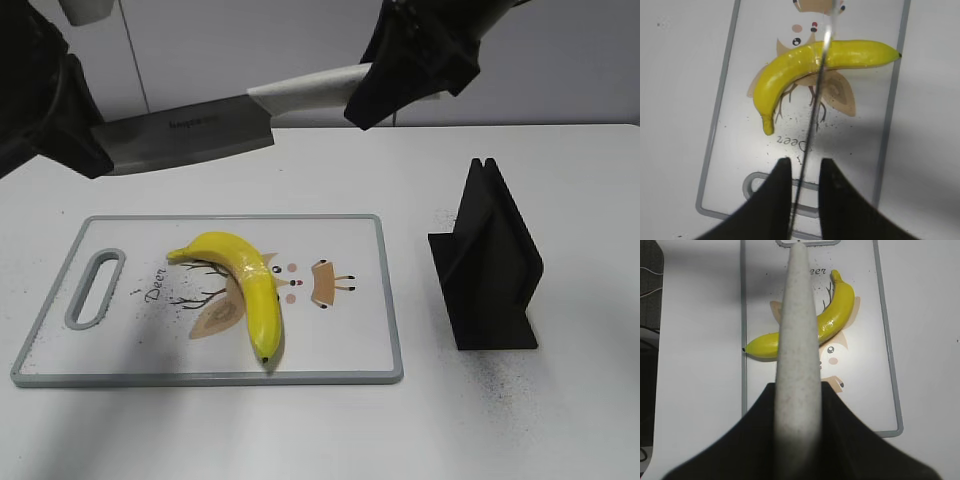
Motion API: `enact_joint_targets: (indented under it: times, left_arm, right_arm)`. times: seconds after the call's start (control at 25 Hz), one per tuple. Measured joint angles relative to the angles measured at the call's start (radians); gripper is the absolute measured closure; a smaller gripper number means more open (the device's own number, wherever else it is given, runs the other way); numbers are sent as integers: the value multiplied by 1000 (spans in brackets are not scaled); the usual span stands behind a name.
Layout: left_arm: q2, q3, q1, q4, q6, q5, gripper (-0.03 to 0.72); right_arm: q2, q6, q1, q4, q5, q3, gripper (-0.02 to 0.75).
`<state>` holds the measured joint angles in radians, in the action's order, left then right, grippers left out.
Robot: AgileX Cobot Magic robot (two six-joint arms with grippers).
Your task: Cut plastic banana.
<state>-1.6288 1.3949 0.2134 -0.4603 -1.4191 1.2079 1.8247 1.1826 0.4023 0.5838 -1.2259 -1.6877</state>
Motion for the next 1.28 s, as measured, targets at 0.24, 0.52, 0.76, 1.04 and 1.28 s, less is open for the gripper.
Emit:
enact_joint_targets:
  times: [0.24,0.52,0.76,1.04,1.28]
  left_arm:
    - [-2,0,0,5,-12,-49,665]
    - [-48,0,3,2,17,-54,674]
    - [-120,-34,26,34,38,-128,674]
    - [-249,-284,89,24,45,-437,677]
    - [-300,-289,98,7,44,-478,681]
  right_arm:
    - [0,16,-1,-3,7,-4,571]
    - [26,0,-2,-35,8,-8,571]
    - [147,-106,5,-147,-2,-9,562]
    - [364,-145,19,-222,93,91,519]
    - [389,-147,17,-240,124,104,502]
